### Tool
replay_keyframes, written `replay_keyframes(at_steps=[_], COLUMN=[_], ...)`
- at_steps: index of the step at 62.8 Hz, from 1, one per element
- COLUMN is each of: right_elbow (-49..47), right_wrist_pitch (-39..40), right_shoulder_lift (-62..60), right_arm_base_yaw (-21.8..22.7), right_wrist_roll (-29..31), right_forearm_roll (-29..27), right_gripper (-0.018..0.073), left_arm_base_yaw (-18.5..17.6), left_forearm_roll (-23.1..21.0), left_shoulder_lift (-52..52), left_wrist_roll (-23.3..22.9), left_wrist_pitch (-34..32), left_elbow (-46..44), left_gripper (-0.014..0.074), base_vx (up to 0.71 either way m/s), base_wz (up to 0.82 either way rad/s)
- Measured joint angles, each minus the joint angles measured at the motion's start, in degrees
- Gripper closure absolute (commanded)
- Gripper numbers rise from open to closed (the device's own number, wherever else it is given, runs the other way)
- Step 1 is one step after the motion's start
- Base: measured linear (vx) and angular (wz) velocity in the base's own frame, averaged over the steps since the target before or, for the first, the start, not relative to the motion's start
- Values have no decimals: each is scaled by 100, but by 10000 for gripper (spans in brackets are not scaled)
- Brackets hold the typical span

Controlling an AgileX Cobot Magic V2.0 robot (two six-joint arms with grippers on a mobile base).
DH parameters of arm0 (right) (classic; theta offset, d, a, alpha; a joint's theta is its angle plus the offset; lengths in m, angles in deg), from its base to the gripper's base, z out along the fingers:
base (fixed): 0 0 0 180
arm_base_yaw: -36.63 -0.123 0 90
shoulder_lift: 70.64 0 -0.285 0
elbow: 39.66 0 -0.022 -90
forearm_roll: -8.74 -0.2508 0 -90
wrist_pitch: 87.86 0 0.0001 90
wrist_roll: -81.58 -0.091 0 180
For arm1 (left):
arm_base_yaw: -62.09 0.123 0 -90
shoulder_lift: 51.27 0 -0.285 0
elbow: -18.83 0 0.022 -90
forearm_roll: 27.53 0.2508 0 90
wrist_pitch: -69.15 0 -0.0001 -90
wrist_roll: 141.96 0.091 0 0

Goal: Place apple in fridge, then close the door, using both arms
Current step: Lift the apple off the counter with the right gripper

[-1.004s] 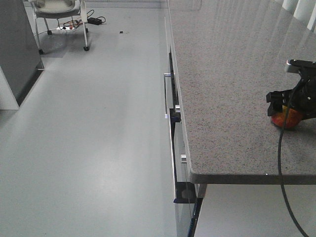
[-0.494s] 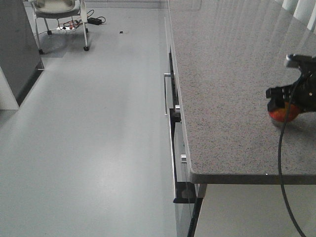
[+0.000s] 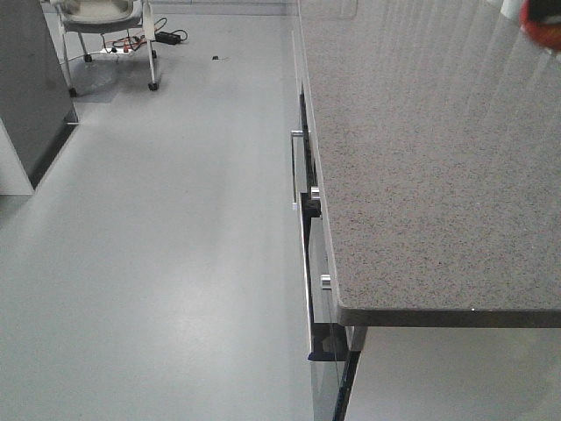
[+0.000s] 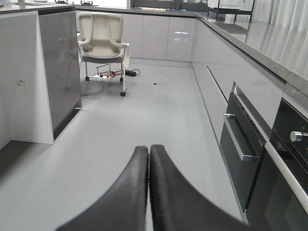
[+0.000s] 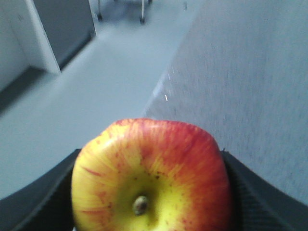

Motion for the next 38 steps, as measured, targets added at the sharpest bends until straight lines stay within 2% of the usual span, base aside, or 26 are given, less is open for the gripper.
replay_keyframes(at_steps=[18, 38], right_elbow=[-6, -6], right_wrist_pitch=[-251, -352], right_shoulder_lift=[-1511, -1721], right_arm_base_yaw=[0, 0], right_wrist_roll=[7, 7], right_forearm_roll=[-63, -85], right_gripper=[536, 536], left_arm_base_yaw=[0, 0], left_forearm_roll=[0, 0], left_shoulder_lift=[0, 0], left_wrist_roll=[0, 0], left_wrist_pitch=[0, 0], left_elbow=[0, 0], left_gripper=[603, 603], base_vx=[0, 0], base_wz=[0, 0])
